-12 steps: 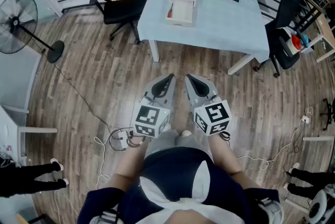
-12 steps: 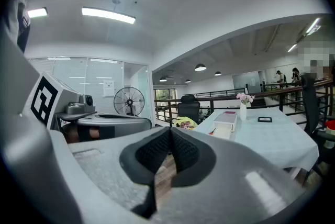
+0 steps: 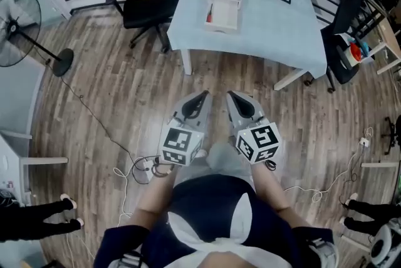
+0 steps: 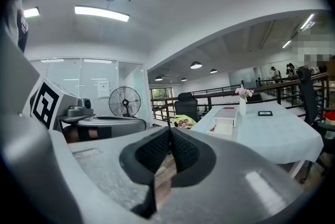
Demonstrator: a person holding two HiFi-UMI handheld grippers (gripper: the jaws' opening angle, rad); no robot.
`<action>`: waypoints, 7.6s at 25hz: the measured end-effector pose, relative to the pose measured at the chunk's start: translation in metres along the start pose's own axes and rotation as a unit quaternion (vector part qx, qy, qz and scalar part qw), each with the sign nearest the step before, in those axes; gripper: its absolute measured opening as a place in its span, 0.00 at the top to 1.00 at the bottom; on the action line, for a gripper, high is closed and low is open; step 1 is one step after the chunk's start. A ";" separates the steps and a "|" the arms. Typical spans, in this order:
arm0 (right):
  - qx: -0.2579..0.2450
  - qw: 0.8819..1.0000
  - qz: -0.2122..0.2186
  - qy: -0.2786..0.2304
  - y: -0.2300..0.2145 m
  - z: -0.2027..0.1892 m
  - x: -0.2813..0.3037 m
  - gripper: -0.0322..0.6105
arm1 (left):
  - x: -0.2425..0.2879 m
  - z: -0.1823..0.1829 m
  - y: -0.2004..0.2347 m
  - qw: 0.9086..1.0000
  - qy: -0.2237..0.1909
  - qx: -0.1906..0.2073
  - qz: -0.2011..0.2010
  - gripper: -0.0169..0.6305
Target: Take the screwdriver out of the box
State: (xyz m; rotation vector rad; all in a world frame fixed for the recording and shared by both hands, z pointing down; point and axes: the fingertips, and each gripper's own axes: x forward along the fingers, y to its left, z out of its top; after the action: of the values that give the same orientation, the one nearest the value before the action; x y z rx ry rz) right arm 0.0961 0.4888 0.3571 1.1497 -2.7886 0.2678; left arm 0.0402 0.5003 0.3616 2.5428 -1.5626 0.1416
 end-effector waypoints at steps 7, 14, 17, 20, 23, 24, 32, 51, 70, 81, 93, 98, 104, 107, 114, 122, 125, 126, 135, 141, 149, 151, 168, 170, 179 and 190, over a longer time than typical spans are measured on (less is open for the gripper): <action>0.010 1.000 -0.010 0.011 -0.030 -0.001 0.040 0.95 | 0.036 0.000 0.039 1.000 0.004 -0.009 0.002 0.95; 0.018 1.000 -0.012 0.016 -0.083 0.006 0.100 0.95 | 0.103 0.006 0.082 1.000 0.014 -0.003 0.002 0.95; 0.020 1.000 -0.014 0.009 -0.112 0.022 0.129 0.95 | 0.134 0.019 0.105 1.000 0.013 0.006 0.005 0.95; 0.020 1.000 -0.014 0.003 -0.138 0.038 0.155 0.95 | 0.164 0.033 0.125 1.000 0.009 0.006 0.009 0.95; 0.021 1.000 -0.010 0.003 -0.161 0.050 0.179 0.95 | 0.193 0.043 0.140 1.000 0.009 0.008 0.012 0.95; 0.020 1.000 -0.008 0.005 -0.168 0.052 0.187 0.95 | 0.202 0.046 0.145 1.000 0.009 0.007 0.014 0.95; 0.030 0.999 0.001 0.014 -0.224 0.058 0.236 0.95 | 0.258 0.053 0.184 0.999 0.009 -0.002 0.045 0.95; 0.086 0.991 0.016 0.096 -0.283 0.037 0.373 0.87 | 0.353 0.056 0.314 0.998 0.044 -0.015 0.049 0.95; 0.152 0.969 0.002 0.196 -0.320 0.000 0.465 0.70 | 0.449 0.053 0.386 0.996 0.082 -0.024 -0.023 0.95; 0.185 0.951 -0.010 0.246 -0.330 -0.032 0.488 0.66 | 0.475 0.045 0.410 0.993 0.095 -0.024 -0.060 0.95; 0.191 0.938 -0.011 0.291 -0.339 -0.065 0.506 0.66 | 0.501 0.019 0.409 0.986 0.126 -0.020 -0.110 0.95; 0.199 0.926 0.015 0.319 -0.342 -0.080 0.514 0.66 | 0.515 0.010 0.406 0.984 0.141 -0.027 -0.101 0.95; 0.193 0.913 0.044 0.357 -0.347 -0.093 0.521 0.66 | 0.530 0.017 0.400 0.986 0.138 -0.020 -0.095 0.95; 0.198 0.905 0.047 0.374 -0.346 -0.107 0.525 0.66 | 0.530 0.012 0.405 0.986 0.142 -0.025 -0.087 0.95; 0.208 0.885 0.055 0.413 -0.354 -0.131 0.529 0.66 | 0.533 0.005 0.408 0.984 0.154 -0.026 -0.084 0.95; 0.209 0.865 0.087 0.449 -0.349 -0.148 0.539 0.66 | 0.545 0.006 0.415 0.984 0.157 -0.023 -0.085 0.95; 0.202 0.858 0.092 0.464 -0.349 -0.155 0.539 0.66 | 0.549 0.003 0.412 0.983 0.161 -0.022 -0.090 0.95; 0.203 0.856 0.092 0.466 -0.349 -0.157 0.539 0.66 | 0.549 0.002 0.412 0.982 0.163 -0.023 -0.092 0.95; 0.211 0.840 0.112 0.486 -0.347 -0.170 0.542 0.71 | 0.553 -0.008 0.409 0.979 0.182 -0.018 -0.094 0.95; 0.234 0.830 0.128 0.489 -0.344 -0.171 0.545 0.78 | 0.557 -0.007 0.413 0.979 0.183 -0.018 -0.091 0.95; 0.236 0.828 0.107 0.497 -0.356 -0.169 0.537 0.83 | 0.560 -0.009 0.414 0.980 0.177 -0.015 -0.088 0.95; 0.230 0.831 0.097 0.496 -0.362 -0.167 0.534 0.84 | 0.560 -0.009 0.415 0.980 0.178 -0.016 -0.088 0.95; 0.204 0.845 0.052 0.492 -0.357 -0.168 0.544 0.72 | 0.556 -0.004 0.404 0.980 0.175 -0.011 -0.095 0.95; 0.202 0.843 0.044 0.497 -0.357 -0.170 0.546 0.72 | 0.553 -0.006 0.407 0.980 0.177 -0.012 -0.091 0.95; 0.205 0.838 0.038 0.504 -0.360 -0.175 0.547 0.76 | 0.550 -0.006 0.410 0.980 0.178 -0.013 -0.085 0.95; 0.237 0.832 0.029 0.501 -0.363 -0.175 0.544 0.78 | 0.548 -0.005 0.418 0.981 0.178 -0.013 -0.074 0.95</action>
State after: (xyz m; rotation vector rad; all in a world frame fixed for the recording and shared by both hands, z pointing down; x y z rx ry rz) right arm -0.0251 -0.1024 0.6650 0.6465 -1.8248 1.2143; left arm -0.0849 -0.1649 0.4886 2.4317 -1.2286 0.5224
